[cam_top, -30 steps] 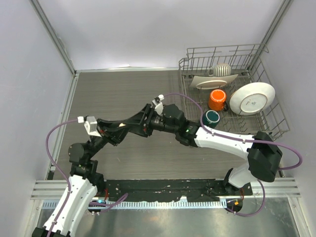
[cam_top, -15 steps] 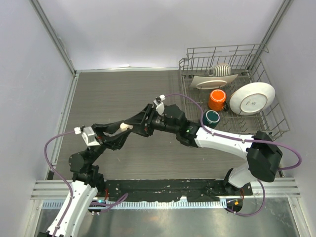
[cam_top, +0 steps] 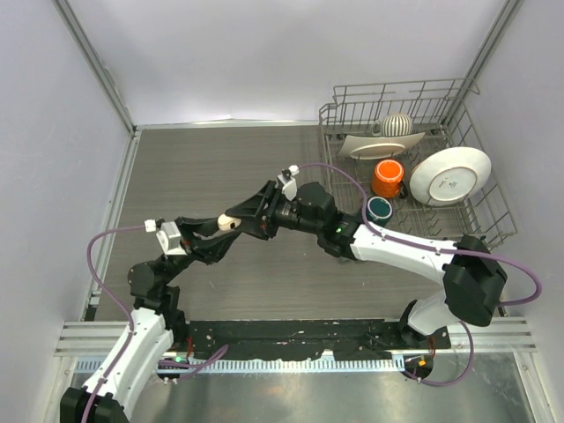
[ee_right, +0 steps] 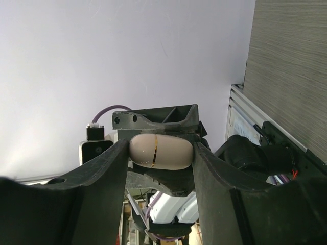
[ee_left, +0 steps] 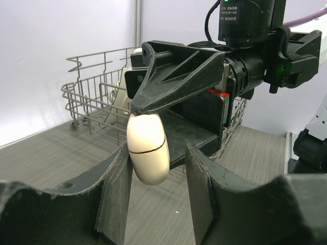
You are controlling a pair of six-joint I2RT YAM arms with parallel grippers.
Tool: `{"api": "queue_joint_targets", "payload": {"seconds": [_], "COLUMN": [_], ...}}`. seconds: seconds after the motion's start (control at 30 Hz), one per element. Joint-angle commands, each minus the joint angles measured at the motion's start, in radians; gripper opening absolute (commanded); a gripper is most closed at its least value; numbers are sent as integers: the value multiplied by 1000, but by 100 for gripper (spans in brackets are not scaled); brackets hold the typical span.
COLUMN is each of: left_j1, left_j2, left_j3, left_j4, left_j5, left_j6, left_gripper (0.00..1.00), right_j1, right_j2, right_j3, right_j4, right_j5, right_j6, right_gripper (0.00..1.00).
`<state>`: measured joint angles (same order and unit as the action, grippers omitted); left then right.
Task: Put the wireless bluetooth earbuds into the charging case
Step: Adjust the charging case.
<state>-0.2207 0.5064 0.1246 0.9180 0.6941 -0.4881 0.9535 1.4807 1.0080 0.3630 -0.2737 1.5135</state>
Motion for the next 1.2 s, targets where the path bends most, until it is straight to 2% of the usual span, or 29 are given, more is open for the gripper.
{"api": "queue_joint_targets", "payload": {"seconds": [0.0,0.2,0.27,0.5,0.7,0.93,1.17], "left_j1": [-2,-2,-2,-2,-2,-5,-16], "left_j2": [30,83,93,106,112,142,170], "left_j3": [40,53,52,58,44,44,52], "left_j4": [122,191,229,275,275,275,274], "left_j5": [19,25,22,-1,5,8,12], "left_j6": [37,13,-1,-44,-46,-49,-52], "left_gripper": [45,34,34,45,41,46,43], "right_j1": [-4,-4,-4,-4,-4,-4,-2], "right_j2": [-79,-83,-85,-86,-83,-88,-83], "right_j3": [24,1,-2,-17,-28,-25,-25], "right_j4": [-1,13,8,8,47,59,60], "right_j5": [36,37,37,50,42,42,39], "right_j6": [-27,-12,-10,-6,14,11,13], "right_gripper": [1,1,1,1,1,1,1]}}
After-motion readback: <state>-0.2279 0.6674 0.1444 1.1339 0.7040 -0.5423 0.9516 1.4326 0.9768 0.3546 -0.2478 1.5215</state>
